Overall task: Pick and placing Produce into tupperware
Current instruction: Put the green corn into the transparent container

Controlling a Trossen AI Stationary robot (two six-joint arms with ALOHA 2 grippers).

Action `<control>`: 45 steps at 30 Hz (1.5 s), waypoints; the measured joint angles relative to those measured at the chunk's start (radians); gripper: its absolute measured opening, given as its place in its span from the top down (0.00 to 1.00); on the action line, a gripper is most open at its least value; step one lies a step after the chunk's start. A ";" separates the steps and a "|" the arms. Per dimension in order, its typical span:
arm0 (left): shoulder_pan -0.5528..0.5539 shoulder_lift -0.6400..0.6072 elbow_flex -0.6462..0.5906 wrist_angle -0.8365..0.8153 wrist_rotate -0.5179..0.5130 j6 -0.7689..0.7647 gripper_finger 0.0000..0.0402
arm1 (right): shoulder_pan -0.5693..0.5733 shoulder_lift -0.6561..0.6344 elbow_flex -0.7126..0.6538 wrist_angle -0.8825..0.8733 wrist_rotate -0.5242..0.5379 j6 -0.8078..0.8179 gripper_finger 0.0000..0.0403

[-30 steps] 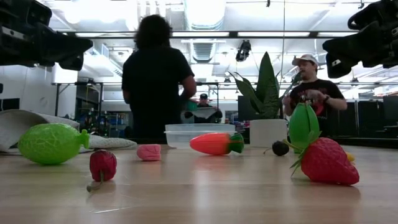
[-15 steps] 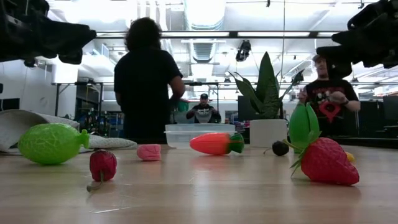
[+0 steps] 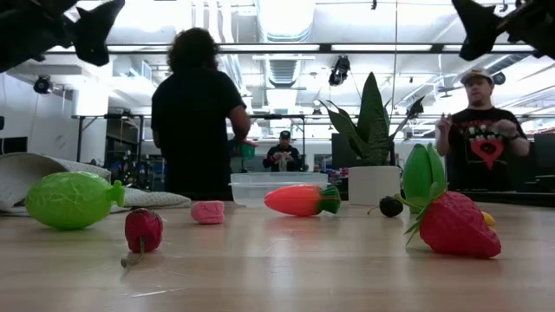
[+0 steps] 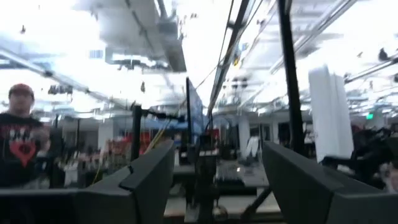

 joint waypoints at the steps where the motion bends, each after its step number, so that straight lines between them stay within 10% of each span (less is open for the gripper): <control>1: 0.000 0.000 0.000 0.011 0.003 0.003 0.43 | 0.000 0.001 0.000 0.009 -0.006 -0.007 0.25; 24: 0.000 0.267 0.087 0.022 0.006 0.049 0.43 | 0.000 0.560 0.664 -0.934 0.125 -0.090 0.31; 45: 0.000 0.278 0.087 0.021 -0.002 0.050 0.43 | 0.000 0.813 0.724 -1.108 0.152 -0.063 0.31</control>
